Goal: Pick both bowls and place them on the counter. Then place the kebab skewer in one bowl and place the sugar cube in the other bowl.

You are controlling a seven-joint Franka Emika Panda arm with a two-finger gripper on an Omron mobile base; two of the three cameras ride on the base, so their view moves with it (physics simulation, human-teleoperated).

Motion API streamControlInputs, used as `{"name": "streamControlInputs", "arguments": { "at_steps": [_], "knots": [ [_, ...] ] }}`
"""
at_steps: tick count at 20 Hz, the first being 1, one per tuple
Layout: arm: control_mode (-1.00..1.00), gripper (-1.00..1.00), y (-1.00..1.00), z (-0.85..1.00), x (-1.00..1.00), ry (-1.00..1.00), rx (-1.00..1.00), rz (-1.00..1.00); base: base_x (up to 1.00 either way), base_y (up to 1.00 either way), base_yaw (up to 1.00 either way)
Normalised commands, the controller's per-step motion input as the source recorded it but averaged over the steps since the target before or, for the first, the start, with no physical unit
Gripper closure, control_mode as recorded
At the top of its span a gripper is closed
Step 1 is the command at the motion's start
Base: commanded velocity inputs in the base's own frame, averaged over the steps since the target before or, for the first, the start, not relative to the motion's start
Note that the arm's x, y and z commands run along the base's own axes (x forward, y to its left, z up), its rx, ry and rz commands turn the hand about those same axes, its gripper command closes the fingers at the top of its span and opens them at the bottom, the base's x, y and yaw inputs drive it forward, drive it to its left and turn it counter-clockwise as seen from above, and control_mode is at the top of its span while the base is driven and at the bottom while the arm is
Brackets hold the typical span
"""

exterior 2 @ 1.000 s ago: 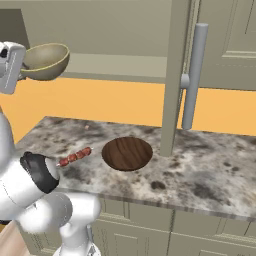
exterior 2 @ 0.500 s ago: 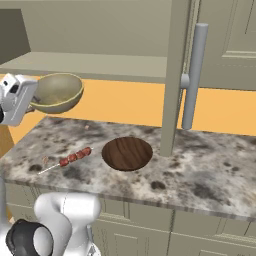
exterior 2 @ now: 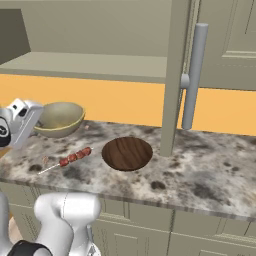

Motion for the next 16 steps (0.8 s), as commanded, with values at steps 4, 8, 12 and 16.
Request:
{"name": "streamControlInputs", "arguments": {
  "at_steps": [4, 8, 12, 16],
  "knots": [
    [-1.00, 1.00, 0.63, -0.49, 0.00, 0.14, 0.01, 0.04, 0.00, 0.00, 0.00],
    [-1.00, 1.00, 0.79, -0.40, 0.00, 0.12, 0.00, 0.11, 0.00, 0.00, 0.00],
    [-1.00, 1.00, 0.66, -0.39, 0.11, 0.09, 0.00, 0.13, 0.00, 0.00, 0.00],
    [-1.00, 1.00, 0.63, -0.45, 0.22, 0.03, 0.00, 0.15, 0.00, 0.00, 0.00]
  ]
}}
